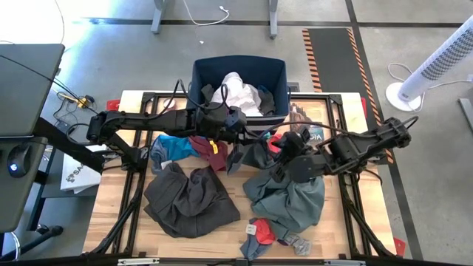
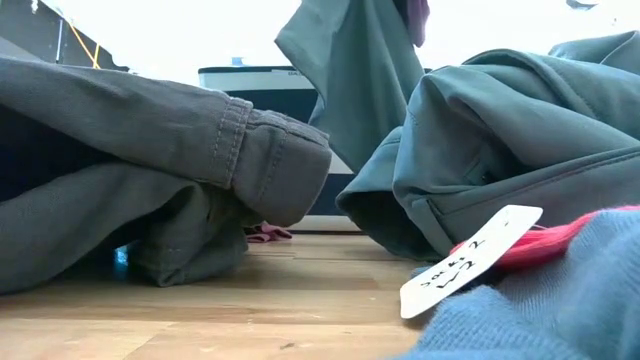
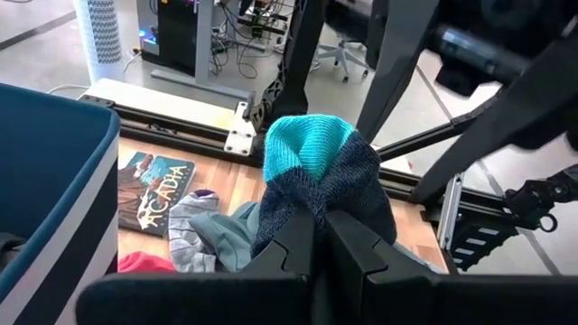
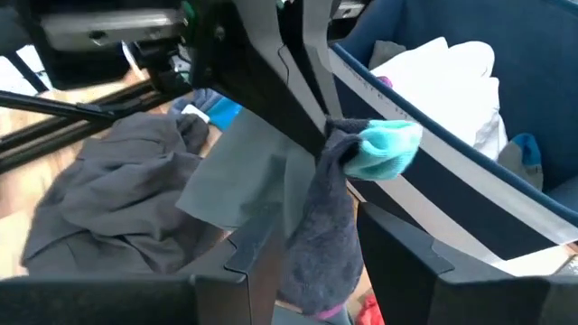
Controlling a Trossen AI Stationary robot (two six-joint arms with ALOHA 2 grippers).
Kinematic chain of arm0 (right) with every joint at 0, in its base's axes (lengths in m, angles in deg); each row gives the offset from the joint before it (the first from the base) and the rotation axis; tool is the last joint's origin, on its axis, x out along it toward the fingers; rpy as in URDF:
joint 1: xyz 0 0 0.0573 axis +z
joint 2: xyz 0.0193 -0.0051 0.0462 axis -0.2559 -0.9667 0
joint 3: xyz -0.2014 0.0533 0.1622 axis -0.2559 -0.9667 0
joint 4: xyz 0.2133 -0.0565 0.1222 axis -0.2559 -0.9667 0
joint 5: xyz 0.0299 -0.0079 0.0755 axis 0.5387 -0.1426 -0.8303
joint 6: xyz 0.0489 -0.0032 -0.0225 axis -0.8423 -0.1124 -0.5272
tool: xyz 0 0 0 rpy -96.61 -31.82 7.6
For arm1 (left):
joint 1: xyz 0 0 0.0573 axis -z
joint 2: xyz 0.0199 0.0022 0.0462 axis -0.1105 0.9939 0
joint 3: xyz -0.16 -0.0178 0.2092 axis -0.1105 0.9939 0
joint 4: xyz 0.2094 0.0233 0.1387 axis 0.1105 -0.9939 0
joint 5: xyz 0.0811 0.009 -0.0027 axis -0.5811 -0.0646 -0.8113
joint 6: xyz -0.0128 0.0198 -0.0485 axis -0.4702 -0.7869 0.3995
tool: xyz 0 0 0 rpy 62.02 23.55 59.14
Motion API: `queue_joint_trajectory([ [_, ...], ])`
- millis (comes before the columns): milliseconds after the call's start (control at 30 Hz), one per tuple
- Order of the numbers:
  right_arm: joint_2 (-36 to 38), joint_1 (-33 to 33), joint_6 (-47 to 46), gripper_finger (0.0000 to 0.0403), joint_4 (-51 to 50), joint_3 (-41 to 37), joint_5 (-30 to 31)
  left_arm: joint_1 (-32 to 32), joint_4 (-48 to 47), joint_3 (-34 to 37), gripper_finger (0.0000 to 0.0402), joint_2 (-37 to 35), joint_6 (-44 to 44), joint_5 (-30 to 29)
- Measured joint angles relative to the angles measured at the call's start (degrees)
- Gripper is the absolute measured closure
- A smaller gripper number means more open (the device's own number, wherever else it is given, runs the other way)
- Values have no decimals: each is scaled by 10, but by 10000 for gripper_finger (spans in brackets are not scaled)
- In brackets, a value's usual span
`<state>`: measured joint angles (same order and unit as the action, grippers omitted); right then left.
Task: Sort clothes
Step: Put the black sock into the blue laundry bin
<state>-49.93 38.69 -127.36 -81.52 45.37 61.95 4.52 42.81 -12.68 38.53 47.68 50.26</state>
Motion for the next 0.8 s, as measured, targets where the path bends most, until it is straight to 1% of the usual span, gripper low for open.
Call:
queue_joint_trajectory([
  [133, -18, -8, 15, 261, 1, 0, 7, 3, 0, 0, 396, 0, 6, 0],
  [400, -22, -18, 15, 266, 0, 0, 13, 13, -1, 0, 396, 0, 9, 6],
  [467, -22, -18, 16, 287, -2, 0, 12, 16, -2, 0, 396, 0, 9, 6],
  [600, -22, -18, 32, 381, -9, 0, -18, 19, -10, 0, 396, 0, 9, 6],
  [633, -22, -18, 35, 390, -10, 0, -23, 20, -16, 0, 394, 0, 9, 6],
  [700, -22, -18, 24, 391, -16, 0, -26, 20, -36, -1, 385, 0, -2, 8],
  [800, -22, -17, 15, 398, -27, 0, -34, 22, -74, -1, 352, 0, -45, 11],
])
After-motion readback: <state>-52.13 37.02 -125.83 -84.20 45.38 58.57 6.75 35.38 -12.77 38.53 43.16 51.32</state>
